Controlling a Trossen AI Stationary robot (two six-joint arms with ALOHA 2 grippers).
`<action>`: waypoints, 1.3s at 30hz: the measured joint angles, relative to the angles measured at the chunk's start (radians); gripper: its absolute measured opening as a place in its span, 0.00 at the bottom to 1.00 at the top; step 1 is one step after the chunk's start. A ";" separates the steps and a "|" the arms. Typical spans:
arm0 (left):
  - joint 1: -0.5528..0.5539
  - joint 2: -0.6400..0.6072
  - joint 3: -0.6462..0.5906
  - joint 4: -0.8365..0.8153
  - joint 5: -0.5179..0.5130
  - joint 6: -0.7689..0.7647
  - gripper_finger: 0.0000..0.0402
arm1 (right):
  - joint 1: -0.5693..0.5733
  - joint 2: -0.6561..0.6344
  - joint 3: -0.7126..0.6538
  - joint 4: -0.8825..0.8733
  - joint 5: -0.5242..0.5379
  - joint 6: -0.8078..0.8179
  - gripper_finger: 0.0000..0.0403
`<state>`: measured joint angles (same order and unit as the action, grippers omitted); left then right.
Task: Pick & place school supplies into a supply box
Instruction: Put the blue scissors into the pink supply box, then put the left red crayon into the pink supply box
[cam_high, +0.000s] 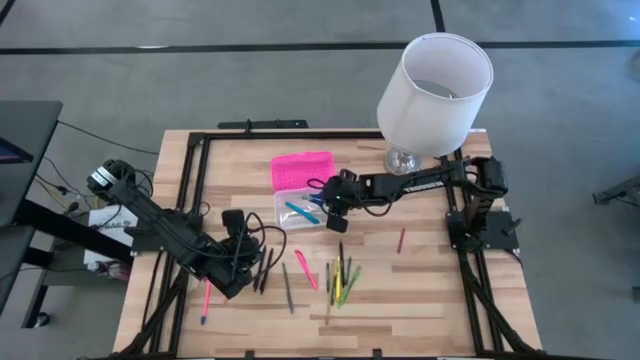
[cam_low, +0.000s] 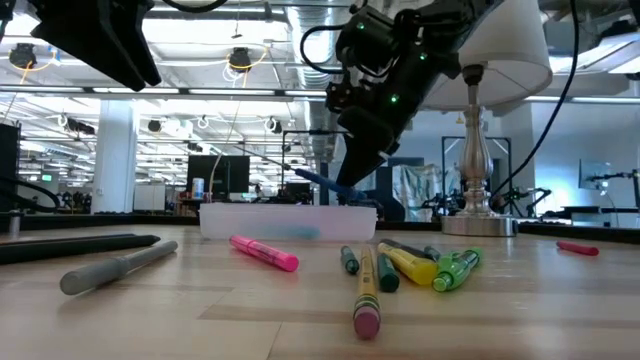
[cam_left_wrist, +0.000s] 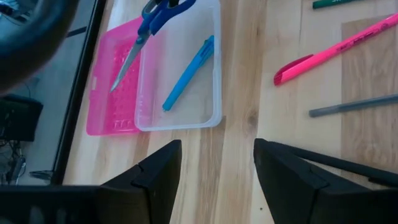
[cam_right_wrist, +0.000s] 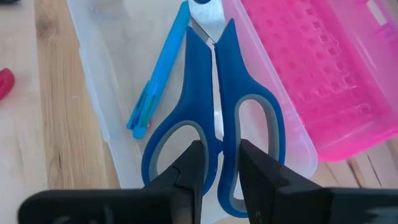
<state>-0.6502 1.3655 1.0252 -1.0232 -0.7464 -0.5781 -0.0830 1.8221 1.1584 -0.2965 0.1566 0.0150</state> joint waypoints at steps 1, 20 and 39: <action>0.000 0.000 0.000 0.000 0.000 0.000 0.49 | 0.000 0.000 0.000 0.000 0.000 0.000 0.17; 0.000 0.000 0.000 -0.019 0.004 -0.034 0.49 | -0.004 -0.002 0.000 0.040 -0.001 0.064 0.37; -0.082 0.011 -0.090 -0.108 0.386 -0.521 0.49 | 0.206 -0.140 -0.028 -0.081 0.179 0.014 0.31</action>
<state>-0.7318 1.3762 0.9349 -1.1315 -0.3604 -1.0996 0.1235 1.6823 1.1302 -0.3772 0.3357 0.0286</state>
